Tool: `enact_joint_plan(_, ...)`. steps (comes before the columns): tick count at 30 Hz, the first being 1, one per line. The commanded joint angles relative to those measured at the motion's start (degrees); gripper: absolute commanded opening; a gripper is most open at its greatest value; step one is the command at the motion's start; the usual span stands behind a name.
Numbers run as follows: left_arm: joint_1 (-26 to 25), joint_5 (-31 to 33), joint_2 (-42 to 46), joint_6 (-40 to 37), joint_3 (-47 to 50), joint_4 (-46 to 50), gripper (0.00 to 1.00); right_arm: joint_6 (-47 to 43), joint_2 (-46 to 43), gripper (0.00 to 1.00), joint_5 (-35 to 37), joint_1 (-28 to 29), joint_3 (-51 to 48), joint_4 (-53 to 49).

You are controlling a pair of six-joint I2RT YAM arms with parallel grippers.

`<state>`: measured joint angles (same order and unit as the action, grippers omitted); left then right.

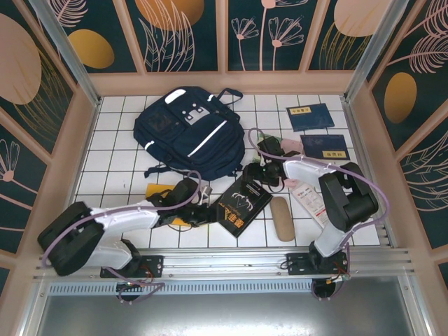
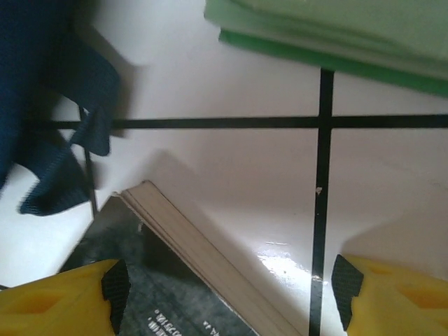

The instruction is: Pack the student bag

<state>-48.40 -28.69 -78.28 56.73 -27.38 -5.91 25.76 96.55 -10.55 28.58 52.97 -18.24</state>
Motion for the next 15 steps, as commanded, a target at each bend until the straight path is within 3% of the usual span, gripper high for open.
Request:
enact_joint_plan(1, -0.8, -0.3, -4.2, 2.3, -1.8, -2.6, 0.75, -0.3, 1.3, 0.78, -0.5, 0.5, -1.3, 0.2)
enact_joint_plan(15, -0.3, 16.1, -7.6, -2.0, -12.5, 11.0, 0.76, 0.6, -0.7, 0.7, -17.2, 1.1, -2.4, 4.9)
